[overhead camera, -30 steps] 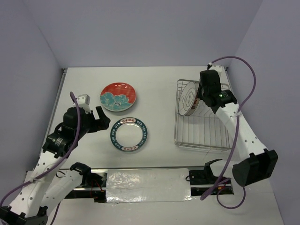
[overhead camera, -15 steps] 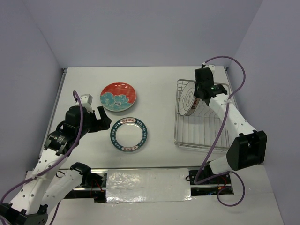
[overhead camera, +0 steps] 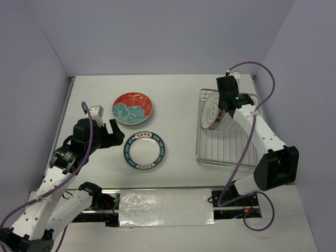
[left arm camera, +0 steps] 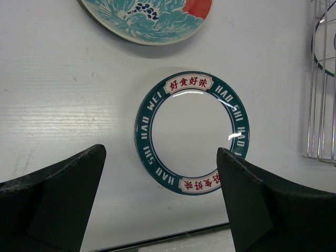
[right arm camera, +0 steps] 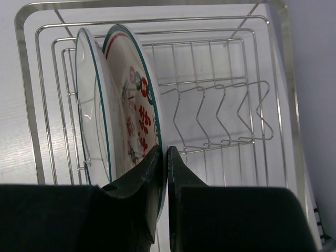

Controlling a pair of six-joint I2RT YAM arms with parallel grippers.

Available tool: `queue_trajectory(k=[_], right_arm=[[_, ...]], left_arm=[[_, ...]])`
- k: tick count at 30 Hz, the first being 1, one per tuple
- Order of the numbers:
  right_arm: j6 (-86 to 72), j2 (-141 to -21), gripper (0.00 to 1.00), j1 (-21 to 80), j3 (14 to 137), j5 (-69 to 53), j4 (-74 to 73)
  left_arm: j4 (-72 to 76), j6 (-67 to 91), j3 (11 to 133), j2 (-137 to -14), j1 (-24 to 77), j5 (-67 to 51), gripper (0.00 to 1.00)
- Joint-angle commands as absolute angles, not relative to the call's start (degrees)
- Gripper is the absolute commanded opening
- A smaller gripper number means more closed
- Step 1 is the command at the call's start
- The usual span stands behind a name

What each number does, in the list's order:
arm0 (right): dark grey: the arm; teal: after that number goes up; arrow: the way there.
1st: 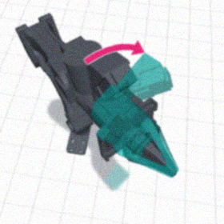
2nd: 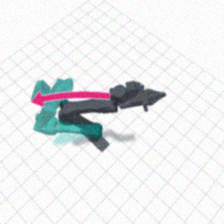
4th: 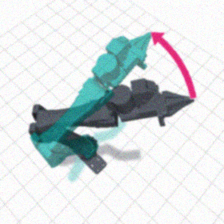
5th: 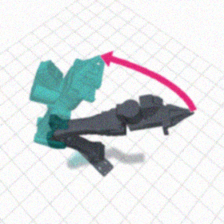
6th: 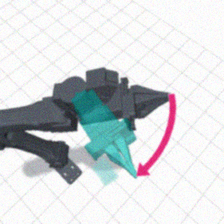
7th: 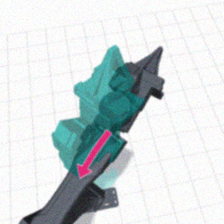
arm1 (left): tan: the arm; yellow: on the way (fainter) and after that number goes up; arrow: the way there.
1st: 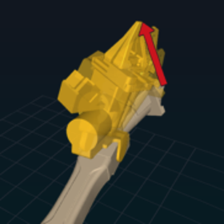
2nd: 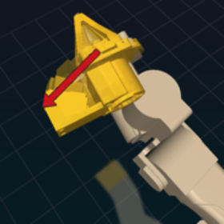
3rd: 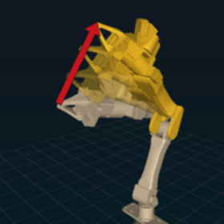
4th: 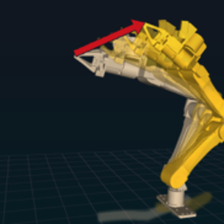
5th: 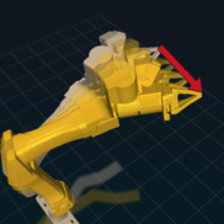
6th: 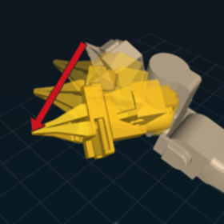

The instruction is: Unload the plates from the dish rack

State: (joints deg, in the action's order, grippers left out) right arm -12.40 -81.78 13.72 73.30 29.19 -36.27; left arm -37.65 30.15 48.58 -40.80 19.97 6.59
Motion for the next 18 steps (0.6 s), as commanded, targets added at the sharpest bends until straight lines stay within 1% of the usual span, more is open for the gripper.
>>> queue_trajectory(k=[1, 5, 12, 15, 18], right_arm=[[-12.04, -79.36, 0.07, 14.24, 80.67, 34.8, -37.16], [-10.46, -80.59, 0.06, 14.85, 85.33, 36.82, -40.33], [-6.95, -82.88, 0.03, 15.55, 99.37, 43.41, -48.77], [-4.67, -82.97, 0.03, 17.13, 106.14, 48.59, -53.86], [-2.12, -82.36, 0.03, 20.82, 111.87, 55.79, -56.68]], left_arm=[[-35.77, 29.71, 48.69, -40.43, 20.04, 6.94, 1.0], [-35.77, 29.71, 48.69, -40.34, 20.04, 7.12, 0.99], [-35.86, 29.79, 48.78, -40.34, 20.04, 7.29, 0.99], [-35.95, 29.79, 48.78, -40.43, 20.04, 7.29, 1.0], [-35.86, 29.53, 49.04, -40.78, 19.95, 6.95, 1.0]])
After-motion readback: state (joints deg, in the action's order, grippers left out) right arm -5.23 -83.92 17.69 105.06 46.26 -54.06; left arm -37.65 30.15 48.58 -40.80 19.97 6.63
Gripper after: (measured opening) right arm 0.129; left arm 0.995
